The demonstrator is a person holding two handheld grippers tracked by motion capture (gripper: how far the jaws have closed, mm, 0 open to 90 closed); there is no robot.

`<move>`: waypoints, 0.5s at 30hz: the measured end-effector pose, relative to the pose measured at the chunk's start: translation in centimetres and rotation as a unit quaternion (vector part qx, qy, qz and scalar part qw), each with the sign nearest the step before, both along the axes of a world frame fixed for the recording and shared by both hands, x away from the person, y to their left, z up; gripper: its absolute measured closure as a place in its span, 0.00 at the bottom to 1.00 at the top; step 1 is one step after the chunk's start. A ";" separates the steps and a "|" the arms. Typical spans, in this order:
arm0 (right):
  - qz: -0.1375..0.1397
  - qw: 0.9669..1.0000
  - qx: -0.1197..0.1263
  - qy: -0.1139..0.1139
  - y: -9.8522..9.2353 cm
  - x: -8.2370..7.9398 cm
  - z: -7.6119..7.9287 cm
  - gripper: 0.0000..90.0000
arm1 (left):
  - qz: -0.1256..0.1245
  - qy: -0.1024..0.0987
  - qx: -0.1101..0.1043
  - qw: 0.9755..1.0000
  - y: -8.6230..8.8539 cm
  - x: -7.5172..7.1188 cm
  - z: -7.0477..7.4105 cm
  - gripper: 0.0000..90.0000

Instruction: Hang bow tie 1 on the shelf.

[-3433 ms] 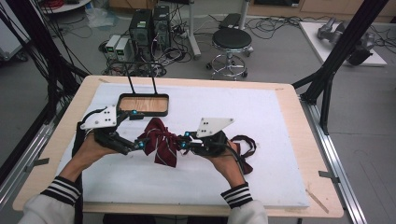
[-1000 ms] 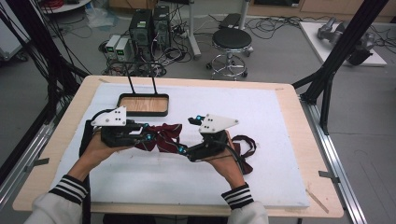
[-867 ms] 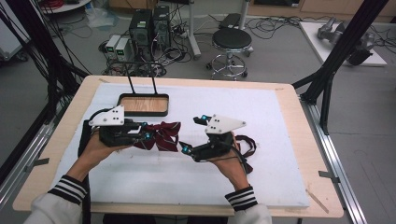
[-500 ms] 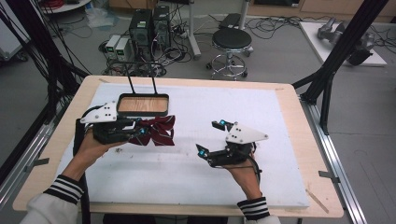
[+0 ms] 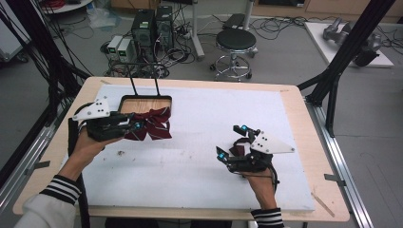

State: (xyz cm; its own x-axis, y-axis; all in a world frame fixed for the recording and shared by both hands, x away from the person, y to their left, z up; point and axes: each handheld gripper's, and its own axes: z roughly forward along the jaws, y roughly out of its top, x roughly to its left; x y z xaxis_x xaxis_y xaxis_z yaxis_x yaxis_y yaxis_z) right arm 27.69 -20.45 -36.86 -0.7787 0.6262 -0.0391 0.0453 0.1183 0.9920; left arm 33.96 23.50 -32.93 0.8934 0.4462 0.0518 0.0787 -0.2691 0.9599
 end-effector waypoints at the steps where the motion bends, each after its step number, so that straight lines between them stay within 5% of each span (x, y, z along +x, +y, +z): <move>1: -0.002 1.000 0.003 0.000 -0.2 0.0 -0.1 0.12 | 0.008 -0.002 -0.001 1.000 0.3 0.1 0.1 0.88; 15: -0.039 0.999 0.031 0.000 -3.0 -0.7 -1.8 0.12 | 0.084 -0.008 -0.017 0.996 3.7 1.8 1.4 0.88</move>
